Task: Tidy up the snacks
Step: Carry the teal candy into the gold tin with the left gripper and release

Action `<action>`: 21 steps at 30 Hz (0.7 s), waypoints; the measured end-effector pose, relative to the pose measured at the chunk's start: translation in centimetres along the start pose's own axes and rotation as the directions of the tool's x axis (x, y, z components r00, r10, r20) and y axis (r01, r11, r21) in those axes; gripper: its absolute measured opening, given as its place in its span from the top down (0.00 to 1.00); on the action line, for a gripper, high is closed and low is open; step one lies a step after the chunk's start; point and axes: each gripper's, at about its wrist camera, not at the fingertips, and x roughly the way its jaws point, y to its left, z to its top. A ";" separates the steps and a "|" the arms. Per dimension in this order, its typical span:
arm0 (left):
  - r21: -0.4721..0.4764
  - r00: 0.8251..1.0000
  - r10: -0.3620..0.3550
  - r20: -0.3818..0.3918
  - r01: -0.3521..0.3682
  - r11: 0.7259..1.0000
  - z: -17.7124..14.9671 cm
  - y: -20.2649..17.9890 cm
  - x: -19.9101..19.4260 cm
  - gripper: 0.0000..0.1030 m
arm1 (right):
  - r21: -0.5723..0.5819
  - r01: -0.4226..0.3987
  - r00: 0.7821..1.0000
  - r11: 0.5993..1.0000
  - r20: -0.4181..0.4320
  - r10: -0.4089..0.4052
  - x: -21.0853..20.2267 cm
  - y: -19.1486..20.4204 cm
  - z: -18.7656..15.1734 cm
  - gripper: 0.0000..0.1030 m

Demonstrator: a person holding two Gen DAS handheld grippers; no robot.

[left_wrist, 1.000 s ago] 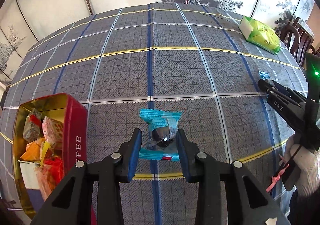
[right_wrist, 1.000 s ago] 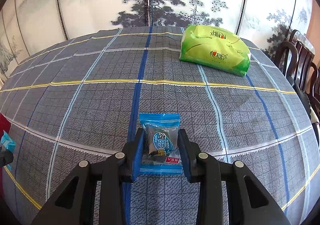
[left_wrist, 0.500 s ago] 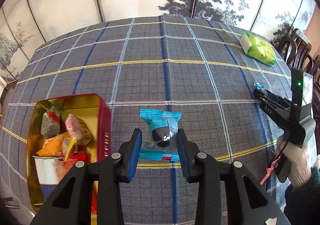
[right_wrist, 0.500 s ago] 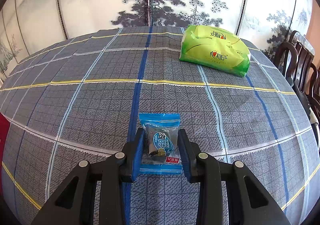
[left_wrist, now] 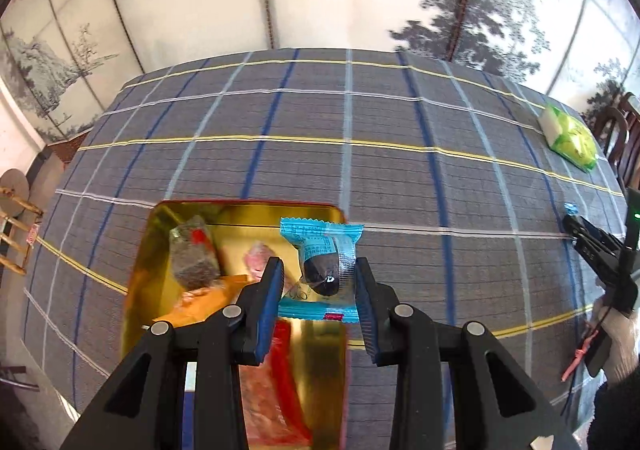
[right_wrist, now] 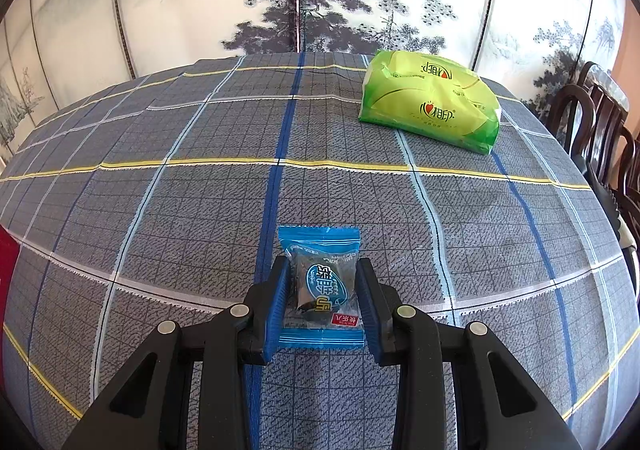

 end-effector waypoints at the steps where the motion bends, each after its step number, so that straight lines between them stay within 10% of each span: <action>1: -0.004 1.000 0.013 -0.002 -0.013 1.000 0.0 0.5 0.3 0.69 | 0.000 0.000 1.000 1.000 0.000 0.000 0.0 0.0 0.0 0.66; 21: -0.020 0.993 0.101 -0.065 -0.102 0.995 -0.2 4.9 5.3 0.69 | -0.001 0.001 1.000 1.000 0.000 -0.001 -0.1 0.0 0.0 0.66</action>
